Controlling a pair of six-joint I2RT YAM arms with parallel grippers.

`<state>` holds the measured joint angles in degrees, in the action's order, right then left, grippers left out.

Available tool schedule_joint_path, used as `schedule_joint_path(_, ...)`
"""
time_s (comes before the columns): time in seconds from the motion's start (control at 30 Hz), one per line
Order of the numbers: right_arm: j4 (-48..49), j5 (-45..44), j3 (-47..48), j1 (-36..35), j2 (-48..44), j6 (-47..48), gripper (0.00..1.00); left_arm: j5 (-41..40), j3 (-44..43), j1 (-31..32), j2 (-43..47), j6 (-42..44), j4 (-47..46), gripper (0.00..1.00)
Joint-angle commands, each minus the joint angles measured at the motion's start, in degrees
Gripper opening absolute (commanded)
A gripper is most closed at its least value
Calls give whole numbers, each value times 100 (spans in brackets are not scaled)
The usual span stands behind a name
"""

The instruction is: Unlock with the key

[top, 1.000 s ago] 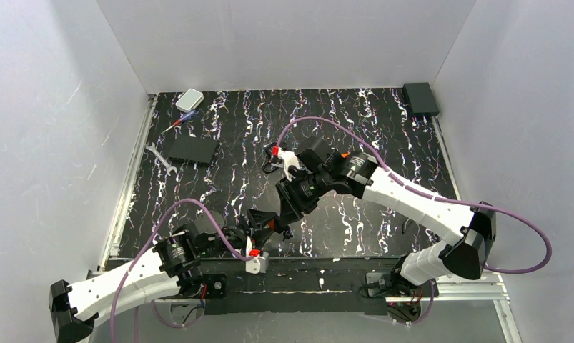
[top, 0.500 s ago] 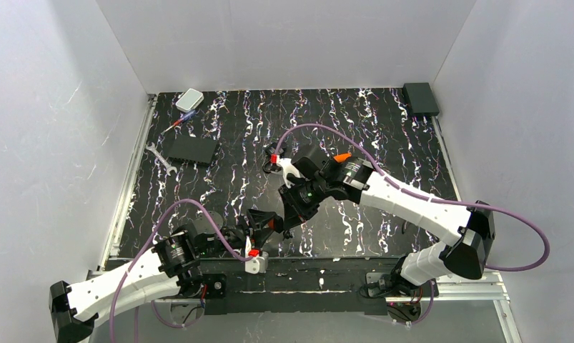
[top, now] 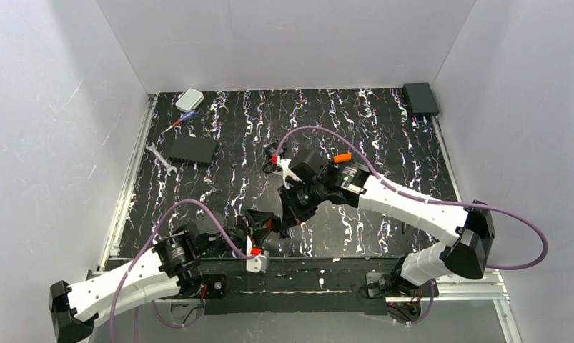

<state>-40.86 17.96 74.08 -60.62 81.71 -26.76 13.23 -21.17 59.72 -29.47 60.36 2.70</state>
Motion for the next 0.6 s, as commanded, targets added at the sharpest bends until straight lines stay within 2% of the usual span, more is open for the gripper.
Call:
schedule_joint_path(0.0,383,-635,399,-256,50,139,1,299,-252,22,49,-73,-506,0)
schedule_joint_path(0.17,831,-926,395,-304,158,-85,1,485,-290,22,70,-223,-588,0)
schedule_joint_path(0.3,539,-1325,708,-556,437,627,1,854,-283,22,102,-286,-564,0)
schedule_joint_path(0.43,336,-1403,871,-591,563,819,1,1040,-373,13,-14,-383,-511,0)
schedule_joint_path(0.57,882,-1324,672,-591,372,527,1,1040,-431,-9,-54,-428,-491,0)
